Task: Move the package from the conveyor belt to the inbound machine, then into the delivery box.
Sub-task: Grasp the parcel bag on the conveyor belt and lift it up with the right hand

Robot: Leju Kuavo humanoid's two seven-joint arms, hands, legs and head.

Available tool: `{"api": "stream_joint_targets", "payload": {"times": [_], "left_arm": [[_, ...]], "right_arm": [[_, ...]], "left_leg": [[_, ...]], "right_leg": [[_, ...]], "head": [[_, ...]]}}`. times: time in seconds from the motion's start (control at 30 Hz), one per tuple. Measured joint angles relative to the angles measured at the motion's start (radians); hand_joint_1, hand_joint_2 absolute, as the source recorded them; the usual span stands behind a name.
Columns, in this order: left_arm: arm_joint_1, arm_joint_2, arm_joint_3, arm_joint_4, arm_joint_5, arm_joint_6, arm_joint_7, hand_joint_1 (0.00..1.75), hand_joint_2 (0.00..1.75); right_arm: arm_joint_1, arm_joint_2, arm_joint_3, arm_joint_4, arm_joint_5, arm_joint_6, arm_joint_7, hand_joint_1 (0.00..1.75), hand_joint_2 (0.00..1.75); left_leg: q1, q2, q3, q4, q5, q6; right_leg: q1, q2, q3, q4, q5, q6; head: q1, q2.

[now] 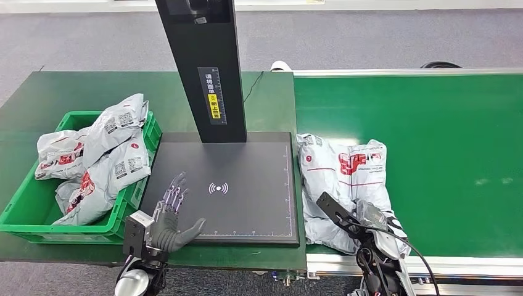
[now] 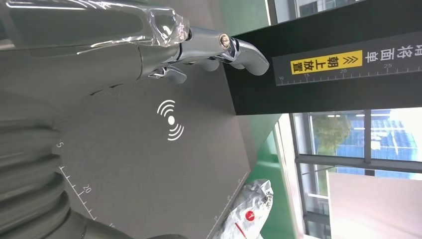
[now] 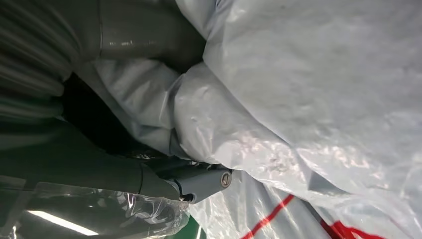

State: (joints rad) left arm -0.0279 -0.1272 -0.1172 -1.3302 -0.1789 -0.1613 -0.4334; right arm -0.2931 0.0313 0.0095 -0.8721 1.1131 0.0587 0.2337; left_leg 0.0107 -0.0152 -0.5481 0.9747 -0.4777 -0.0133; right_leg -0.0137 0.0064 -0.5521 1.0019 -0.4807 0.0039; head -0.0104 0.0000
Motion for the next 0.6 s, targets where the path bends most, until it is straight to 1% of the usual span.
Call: {"api": "stream_joint_targets", "payload": {"times": [0.6], "left_arm": [[0.000, 0.000, 0.000, 0.003, 0.000, 0.000, 0.000, 0.00, 1.75]], "right_arm": [[-0.015, 0.002, 0.017, 0.019, 0.000, 0.002, -0.002, 1.75, 1.75]], "left_leg": [[0.000, -0.001, 0.001, 0.000, 0.000, 0.000]], "right_leg": [[0.000, 0.000, 0.001, 0.000, 0.000, 0.000]], "head": [[0.000, 0.000]]}}
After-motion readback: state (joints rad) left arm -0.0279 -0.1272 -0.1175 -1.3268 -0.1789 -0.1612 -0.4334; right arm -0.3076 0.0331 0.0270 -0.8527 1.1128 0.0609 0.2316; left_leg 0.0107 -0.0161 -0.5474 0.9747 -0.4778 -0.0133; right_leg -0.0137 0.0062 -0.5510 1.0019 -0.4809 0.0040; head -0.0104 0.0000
